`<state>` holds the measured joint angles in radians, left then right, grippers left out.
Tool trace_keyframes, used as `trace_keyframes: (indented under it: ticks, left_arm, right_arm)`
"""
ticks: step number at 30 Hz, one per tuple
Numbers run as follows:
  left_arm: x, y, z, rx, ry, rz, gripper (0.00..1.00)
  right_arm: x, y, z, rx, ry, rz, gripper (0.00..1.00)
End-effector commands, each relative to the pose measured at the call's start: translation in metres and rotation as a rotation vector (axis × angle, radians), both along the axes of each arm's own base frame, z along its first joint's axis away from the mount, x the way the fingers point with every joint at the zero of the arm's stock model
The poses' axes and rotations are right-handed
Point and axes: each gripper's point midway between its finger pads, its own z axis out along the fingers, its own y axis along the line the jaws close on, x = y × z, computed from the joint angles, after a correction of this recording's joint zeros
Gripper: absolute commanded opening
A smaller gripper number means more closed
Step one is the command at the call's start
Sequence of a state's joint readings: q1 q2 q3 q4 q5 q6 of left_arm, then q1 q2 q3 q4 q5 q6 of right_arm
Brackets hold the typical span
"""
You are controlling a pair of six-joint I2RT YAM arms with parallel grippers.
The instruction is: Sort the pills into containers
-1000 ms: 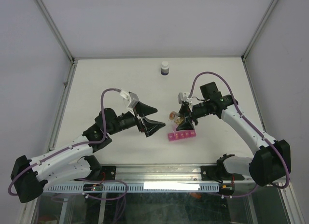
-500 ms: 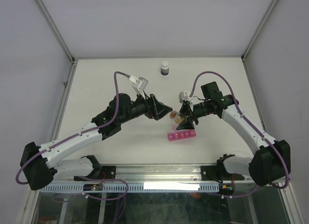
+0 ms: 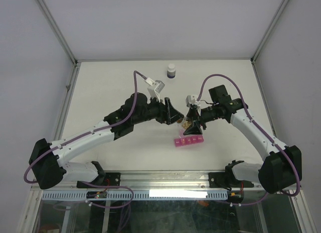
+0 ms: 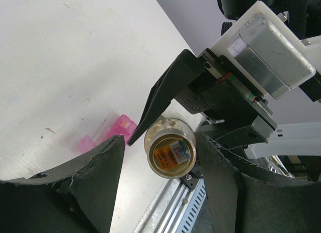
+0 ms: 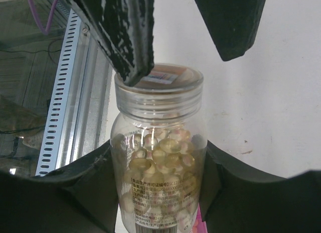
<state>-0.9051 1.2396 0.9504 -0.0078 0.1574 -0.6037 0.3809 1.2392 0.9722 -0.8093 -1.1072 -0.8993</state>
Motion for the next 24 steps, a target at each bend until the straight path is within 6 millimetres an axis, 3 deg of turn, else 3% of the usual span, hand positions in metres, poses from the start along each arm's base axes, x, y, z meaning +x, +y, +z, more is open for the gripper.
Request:
trace_keyframes:
  ticks: [1, 9, 19, 24]
  left_arm:
    - [-0.010, -0.013, 0.025, -0.054, -0.014, -0.068, 0.61]
    - [-0.018, -0.019, 0.017, -0.032, 0.013, -0.115, 0.55]
    - [-0.030, -0.026, 0.006, -0.011, 0.039, -0.201, 0.27]
    - [-0.040, -0.030, -0.006, 0.015, 0.030, -0.281, 0.23]
  right_arm:
    - [0.007, 0.005, 0.017, 0.048, -0.053, 0.016, 0.00]
    - [0.007, 0.004, 0.017, 0.049, -0.054, 0.014, 0.00]
    - [0.007, 0.005, 0.017, 0.049, -0.055, 0.014, 0.00]
    - [0.007, 0.004, 0.018, 0.051, -0.058, 0.015, 0.00]
